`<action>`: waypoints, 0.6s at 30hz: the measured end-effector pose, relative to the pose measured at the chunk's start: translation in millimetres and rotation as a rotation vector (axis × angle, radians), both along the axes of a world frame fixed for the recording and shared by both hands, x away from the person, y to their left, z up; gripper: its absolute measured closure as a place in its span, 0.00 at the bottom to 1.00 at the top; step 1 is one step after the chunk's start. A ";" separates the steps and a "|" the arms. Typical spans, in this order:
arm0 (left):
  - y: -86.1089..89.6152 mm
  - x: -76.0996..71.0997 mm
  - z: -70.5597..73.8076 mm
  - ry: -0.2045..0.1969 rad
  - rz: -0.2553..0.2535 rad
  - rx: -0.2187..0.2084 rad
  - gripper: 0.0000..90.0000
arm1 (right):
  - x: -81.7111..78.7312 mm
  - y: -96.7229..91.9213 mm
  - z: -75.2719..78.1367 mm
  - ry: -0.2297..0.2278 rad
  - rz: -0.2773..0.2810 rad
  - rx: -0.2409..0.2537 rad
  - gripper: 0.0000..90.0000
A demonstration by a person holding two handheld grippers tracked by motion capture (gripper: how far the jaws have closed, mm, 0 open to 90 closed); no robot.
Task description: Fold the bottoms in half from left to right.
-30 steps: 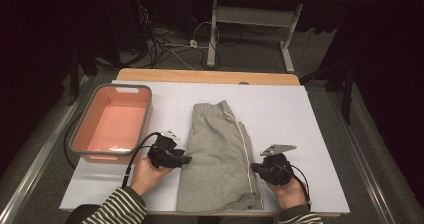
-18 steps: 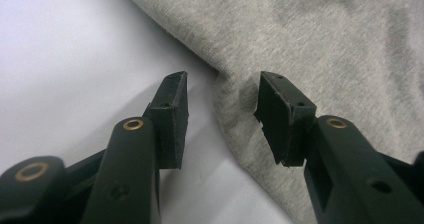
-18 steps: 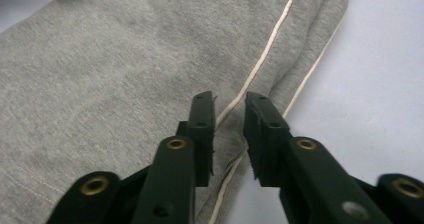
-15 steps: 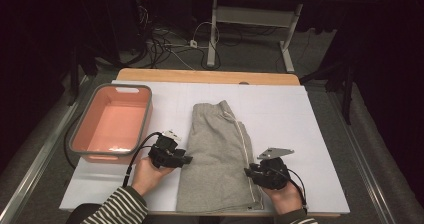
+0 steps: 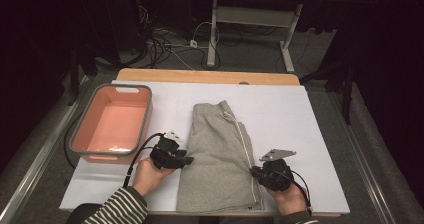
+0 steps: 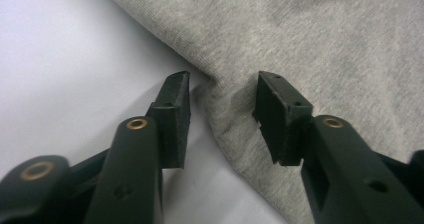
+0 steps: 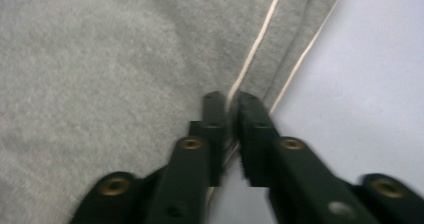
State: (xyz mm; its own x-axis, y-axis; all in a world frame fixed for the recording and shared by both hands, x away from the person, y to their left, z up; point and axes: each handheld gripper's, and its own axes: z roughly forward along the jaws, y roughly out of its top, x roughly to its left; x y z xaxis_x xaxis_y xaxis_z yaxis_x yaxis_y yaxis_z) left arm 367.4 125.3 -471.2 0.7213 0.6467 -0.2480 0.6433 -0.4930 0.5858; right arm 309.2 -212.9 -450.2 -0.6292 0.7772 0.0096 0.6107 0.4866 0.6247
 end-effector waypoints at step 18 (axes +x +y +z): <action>-3.2 -0.2 4.6 0.009 -0.060 0.035 0.92 | 16.5 9.3 -11.5 0.040 0.009 0.019 0.92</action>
State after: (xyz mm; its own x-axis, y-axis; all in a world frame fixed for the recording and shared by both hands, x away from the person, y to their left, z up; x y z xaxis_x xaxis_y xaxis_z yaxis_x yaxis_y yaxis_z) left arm 367.2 122.1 -466.7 0.7569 0.6105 -0.2331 0.6173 -0.5509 0.5617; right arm 325.6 -203.6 -461.7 -0.6348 0.7711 0.0495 0.6309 0.4803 0.6094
